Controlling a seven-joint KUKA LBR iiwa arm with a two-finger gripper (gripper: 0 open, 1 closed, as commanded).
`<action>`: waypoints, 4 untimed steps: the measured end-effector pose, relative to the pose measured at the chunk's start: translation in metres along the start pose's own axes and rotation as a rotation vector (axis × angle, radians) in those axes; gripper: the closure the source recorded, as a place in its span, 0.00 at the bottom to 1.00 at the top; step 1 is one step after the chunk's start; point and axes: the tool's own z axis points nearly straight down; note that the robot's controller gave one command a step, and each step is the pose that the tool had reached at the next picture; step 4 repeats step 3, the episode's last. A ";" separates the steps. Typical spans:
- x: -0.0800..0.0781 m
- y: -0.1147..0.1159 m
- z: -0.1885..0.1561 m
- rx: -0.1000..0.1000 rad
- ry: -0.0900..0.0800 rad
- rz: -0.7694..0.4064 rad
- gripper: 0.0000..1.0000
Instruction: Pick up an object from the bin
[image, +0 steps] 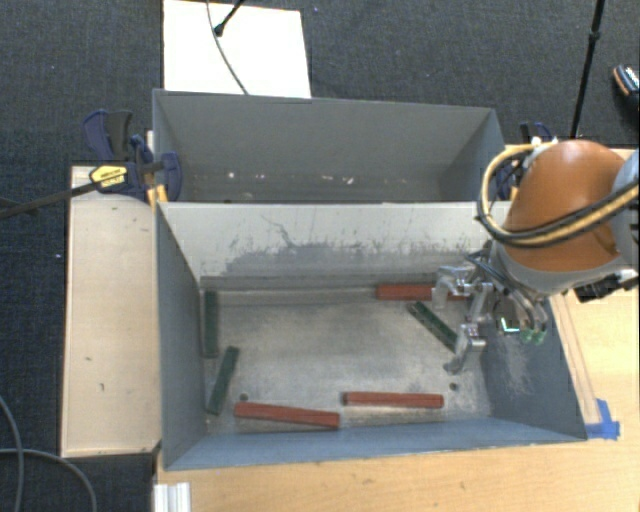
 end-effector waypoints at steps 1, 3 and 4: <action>0.035 0.039 0.123 -0.001 -0.004 -0.165 0.00; 0.008 0.047 -0.018 0.002 -0.017 -0.180 1.00; 0.008 0.047 -0.018 0.002 -0.017 -0.180 1.00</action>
Offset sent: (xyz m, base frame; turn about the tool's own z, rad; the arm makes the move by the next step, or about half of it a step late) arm -0.0344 0.0386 -0.1203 -0.1672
